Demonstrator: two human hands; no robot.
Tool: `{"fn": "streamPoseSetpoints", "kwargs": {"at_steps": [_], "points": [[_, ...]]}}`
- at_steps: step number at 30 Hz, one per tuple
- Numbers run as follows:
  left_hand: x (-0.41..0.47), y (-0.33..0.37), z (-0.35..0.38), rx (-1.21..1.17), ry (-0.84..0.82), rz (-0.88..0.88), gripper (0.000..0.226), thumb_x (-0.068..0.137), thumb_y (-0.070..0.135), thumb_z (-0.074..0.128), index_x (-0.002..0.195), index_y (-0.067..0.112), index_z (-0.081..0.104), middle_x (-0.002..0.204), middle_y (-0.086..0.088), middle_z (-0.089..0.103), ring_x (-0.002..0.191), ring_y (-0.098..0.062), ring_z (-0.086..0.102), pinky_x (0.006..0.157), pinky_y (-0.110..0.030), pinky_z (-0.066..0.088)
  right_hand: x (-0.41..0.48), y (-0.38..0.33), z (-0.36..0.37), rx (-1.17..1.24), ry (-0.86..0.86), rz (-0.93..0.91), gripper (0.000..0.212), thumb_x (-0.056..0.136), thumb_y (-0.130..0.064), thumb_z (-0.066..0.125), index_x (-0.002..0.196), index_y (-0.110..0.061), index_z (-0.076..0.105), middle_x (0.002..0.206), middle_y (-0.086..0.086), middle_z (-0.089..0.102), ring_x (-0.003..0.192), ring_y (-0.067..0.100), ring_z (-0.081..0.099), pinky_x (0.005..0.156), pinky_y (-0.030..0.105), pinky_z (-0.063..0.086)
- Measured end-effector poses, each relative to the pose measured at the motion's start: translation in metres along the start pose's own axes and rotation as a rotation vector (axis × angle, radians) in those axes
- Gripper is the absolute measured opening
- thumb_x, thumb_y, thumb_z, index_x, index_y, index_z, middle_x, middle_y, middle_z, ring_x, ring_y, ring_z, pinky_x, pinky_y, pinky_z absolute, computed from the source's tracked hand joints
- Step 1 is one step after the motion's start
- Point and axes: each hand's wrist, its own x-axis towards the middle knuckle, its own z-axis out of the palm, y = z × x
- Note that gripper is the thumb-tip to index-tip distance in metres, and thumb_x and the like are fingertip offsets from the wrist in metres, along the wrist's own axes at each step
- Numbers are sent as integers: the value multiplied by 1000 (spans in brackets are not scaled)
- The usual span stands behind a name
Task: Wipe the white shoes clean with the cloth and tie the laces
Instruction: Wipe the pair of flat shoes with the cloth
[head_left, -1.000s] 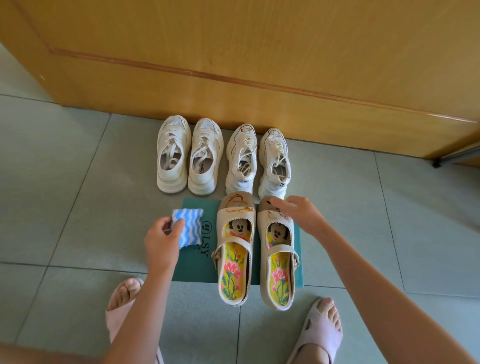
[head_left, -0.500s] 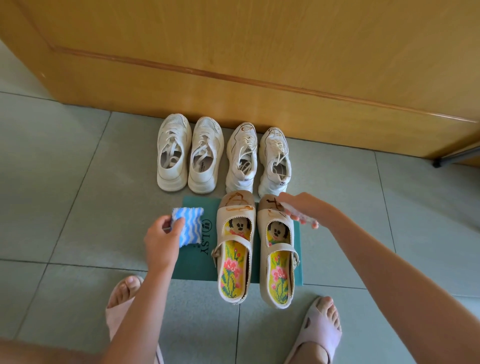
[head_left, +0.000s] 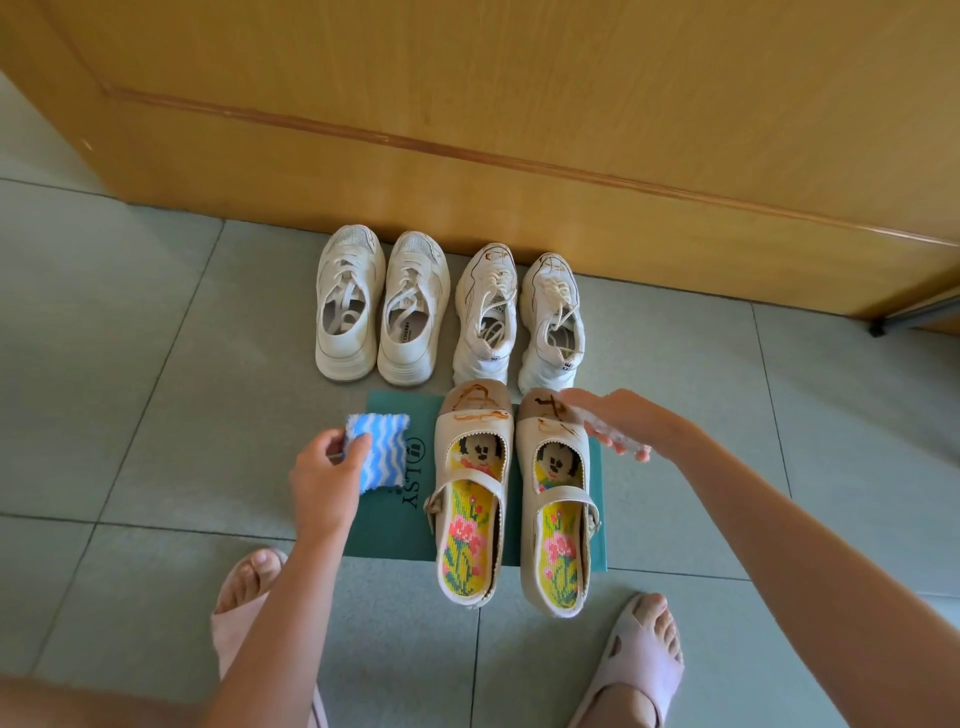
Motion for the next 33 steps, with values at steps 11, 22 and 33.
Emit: {"fn": "streamPoseSetpoints", "kwargs": {"at_steps": [11,22,33], "points": [[-1,1,-1,-1,-14,19,16,86,23,62,81,9,58,66,-1,52,61,-16,44,52,-27,33,-22,30,-28,286,57,-395,29,95,-37,47,115,-18,55,104,1,60,100,24,57,82,45,54],[-2,0,-3,12,-9,19,19,87,24,61,89,4,62,72,-3,54,64,-15,46,52,-24,33,12,-4,11,41,253,-121,53,85,-63,42,67,-16,54,61,0,49,56,13,43,59,22,39],[0,0,-2,-28,-18,1,20,86,22,62,89,3,62,71,-3,54,63,-15,45,52,-25,33,18,-22,18,-9,309,-212,59,81,-71,44,74,-15,61,69,-1,58,62,13,52,70,29,47]]}}
